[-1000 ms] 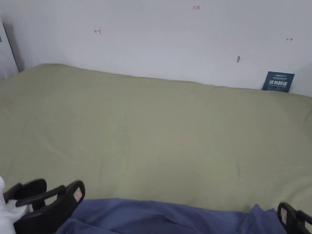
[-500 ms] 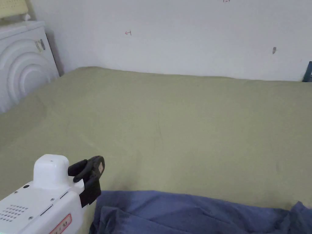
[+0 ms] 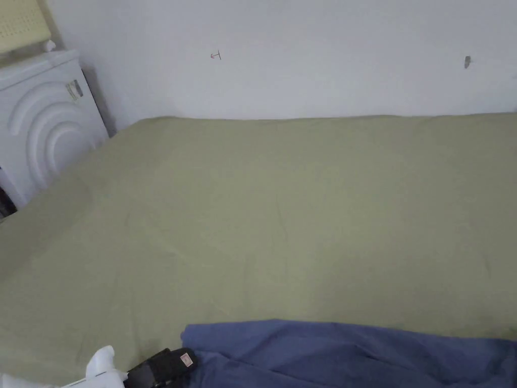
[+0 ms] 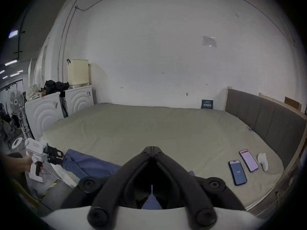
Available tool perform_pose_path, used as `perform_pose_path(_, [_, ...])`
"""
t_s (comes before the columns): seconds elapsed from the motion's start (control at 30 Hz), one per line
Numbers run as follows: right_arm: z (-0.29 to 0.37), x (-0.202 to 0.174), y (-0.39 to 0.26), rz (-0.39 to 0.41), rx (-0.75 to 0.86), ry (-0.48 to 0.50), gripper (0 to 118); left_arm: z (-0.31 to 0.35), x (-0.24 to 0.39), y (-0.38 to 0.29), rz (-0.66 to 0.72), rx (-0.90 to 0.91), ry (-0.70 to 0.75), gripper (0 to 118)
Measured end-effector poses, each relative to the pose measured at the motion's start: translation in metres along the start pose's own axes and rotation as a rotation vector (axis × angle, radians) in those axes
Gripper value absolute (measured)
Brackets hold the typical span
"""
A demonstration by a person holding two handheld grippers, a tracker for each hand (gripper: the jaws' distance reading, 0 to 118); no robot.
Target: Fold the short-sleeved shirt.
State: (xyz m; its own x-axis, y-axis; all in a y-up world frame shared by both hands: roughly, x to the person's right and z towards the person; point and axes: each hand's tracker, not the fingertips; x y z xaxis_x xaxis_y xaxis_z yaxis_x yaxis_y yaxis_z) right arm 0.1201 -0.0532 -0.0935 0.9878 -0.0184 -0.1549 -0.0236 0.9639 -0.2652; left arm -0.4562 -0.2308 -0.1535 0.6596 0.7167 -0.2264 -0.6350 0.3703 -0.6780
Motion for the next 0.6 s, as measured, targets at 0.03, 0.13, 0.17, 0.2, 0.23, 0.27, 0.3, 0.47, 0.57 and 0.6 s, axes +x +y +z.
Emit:
perform_pose_path(0.03, [0.000, 0.000, -0.001, -0.007, -0.005, 0.008, 0, -0.007, 0.002, -0.001, 0.015, -0.036, 0.018, 95])
perform_pose_path(0.13, [-0.002, 0.000, -0.002, -0.015, -0.020, 0.015, 0, -0.012, 0.022, -0.008, -0.013, -0.024, 0.170, 82])
perform_pose_path(0.17, [-0.001, -0.002, -0.002, -0.015, -0.025, 0.017, 0, -0.013, 0.030, -0.009, -0.024, -0.027, 0.219, 73])
perform_pose_path(0.2, [-0.001, -0.002, -0.002, -0.017, -0.033, 0.020, 0, -0.016, 0.039, -0.008, -0.038, -0.042, 0.294, 53])
perform_pose_path(0.23, [-0.001, -0.002, -0.003, -0.019, -0.038, 0.023, 0, -0.019, 0.045, -0.008, -0.086, -0.055, 0.373, 40])
perform_pose_path(0.27, [-0.001, -0.001, -0.004, -0.021, -0.041, 0.025, 0, -0.021, 0.047, -0.007, -0.126, -0.064, 0.423, 27])
perform_pose_path(0.3, [-0.001, -0.002, -0.006, -0.023, -0.043, 0.029, 0, -0.022, 0.051, -0.009, -0.146, -0.062, 0.357, 19])
perform_pose_path(0.47, [0.001, 0.002, -0.009, -0.043, -0.052, 0.037, 0, -0.013, 0.077, -0.012, -0.208, -0.038, 0.360, 9])
perform_pose_path(0.57, [0.007, 0.008, -0.008, -0.057, -0.044, 0.034, 0, 0.004, 0.103, -0.014, -0.311, 0.057, 0.303, 7])
perform_pose_path(0.6, [0.009, 0.010, -0.007, -0.060, -0.039, 0.030, 0, 0.009, 0.115, -0.014, -0.344, 0.064, 0.263, 7])
